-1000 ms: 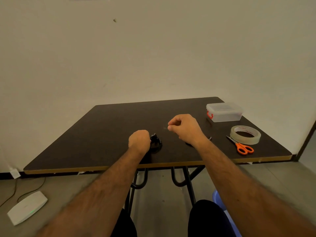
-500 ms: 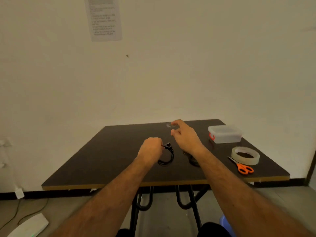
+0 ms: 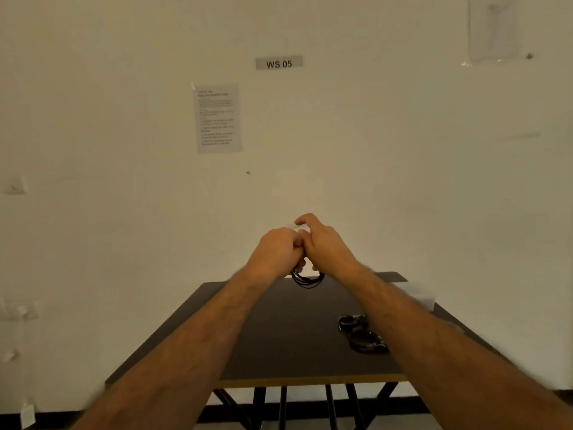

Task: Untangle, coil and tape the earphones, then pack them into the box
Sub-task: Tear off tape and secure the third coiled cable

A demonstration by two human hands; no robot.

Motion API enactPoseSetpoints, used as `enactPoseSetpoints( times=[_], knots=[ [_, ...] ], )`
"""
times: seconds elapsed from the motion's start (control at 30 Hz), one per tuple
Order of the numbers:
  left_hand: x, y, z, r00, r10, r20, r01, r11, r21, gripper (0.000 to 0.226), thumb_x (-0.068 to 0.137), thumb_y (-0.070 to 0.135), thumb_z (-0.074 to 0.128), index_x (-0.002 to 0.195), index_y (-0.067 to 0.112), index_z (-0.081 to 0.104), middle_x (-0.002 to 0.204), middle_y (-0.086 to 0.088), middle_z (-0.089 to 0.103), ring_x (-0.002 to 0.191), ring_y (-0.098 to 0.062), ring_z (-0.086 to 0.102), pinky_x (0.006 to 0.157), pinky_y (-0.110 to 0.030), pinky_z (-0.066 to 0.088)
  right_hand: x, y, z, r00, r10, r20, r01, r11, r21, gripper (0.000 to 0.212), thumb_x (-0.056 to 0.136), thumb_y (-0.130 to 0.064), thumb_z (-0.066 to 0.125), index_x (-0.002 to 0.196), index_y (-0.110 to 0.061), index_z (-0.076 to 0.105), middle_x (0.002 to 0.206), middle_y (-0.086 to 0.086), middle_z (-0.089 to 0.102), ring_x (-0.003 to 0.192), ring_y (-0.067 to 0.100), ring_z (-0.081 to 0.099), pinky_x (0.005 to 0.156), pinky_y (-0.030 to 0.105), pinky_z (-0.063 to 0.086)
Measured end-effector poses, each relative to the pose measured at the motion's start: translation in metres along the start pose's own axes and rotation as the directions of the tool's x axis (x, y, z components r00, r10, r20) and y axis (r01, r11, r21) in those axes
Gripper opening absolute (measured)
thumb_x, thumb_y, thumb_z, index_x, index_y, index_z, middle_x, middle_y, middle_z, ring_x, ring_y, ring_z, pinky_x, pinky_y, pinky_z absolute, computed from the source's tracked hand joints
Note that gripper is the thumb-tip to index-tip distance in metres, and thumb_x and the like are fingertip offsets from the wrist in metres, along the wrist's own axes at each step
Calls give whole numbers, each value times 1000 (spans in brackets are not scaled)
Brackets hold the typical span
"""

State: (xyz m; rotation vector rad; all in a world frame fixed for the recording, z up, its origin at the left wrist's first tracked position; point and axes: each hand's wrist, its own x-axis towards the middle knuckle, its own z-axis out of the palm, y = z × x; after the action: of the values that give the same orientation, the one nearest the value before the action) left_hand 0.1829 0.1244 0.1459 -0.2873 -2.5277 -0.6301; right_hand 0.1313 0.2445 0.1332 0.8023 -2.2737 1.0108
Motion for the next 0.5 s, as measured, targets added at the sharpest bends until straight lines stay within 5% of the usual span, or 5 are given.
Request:
enactPoseSetpoints(
  times=[0.27,0.5],
  knots=[
    [-6,13,-47,998,19,-57,-36,948,-317,24,97,10,51,78,15,65,73,-8,70,66,-15,67,62,-23,53,16,-43,-25,977,-85,-196,94,995,38,23,105,-20,37,123,-19,51,62,0,54,51,13,47,52,31,42],
    [9,23,-49,993,-59,102,112,747,-656,20,101,18,54,87,5,63,70,-4,60,66,-13,64,78,-34,60,26,-48,-46,965,-71,-251,83,996,37,21,105,-18,37,120,-15,51,59,-2,48,49,11,41,47,23,32]
  ],
)
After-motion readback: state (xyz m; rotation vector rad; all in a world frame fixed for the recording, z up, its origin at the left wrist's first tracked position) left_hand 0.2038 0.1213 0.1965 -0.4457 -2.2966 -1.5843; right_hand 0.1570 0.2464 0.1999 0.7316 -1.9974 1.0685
